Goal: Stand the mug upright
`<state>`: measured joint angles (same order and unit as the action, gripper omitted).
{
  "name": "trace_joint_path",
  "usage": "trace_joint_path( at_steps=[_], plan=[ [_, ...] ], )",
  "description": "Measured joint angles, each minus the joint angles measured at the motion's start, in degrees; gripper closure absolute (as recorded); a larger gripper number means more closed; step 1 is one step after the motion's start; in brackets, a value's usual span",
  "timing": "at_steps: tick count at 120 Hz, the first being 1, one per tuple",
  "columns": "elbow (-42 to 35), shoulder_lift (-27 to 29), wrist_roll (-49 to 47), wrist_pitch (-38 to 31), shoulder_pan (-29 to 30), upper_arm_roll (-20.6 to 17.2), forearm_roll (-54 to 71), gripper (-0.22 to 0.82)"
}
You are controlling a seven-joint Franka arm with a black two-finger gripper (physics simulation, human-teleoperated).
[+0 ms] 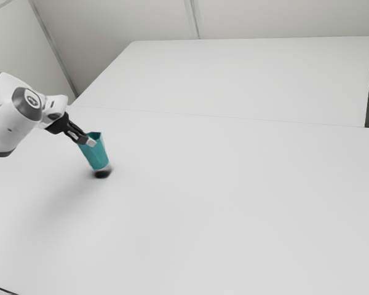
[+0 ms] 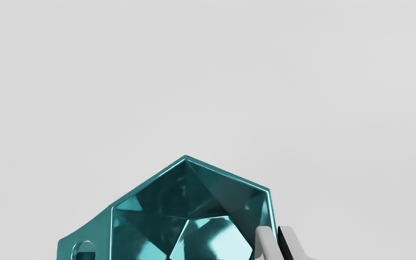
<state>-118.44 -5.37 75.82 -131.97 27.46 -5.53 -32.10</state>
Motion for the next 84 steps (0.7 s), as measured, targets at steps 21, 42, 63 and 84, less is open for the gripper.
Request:
trace_joint_path(
  at_steps=[21, 42, 63, 84],
  plan=[
    [-0.55, 0.04, -3.98, 0.16, -2.41, 0.0, 0.97, 0.79],
    [-1.91, 1.1, -7.62, 0.27, -4.88, 0.0, 1.37, 0.79],
    [-3.26, 2.34, -11.57, 0.74, -7.5, 0.01, 3.05, 0.79],
    [-3.95, 2.76, -15.4, 1.0, -9.94, -0.26, 4.2, 0.79]
  ],
)
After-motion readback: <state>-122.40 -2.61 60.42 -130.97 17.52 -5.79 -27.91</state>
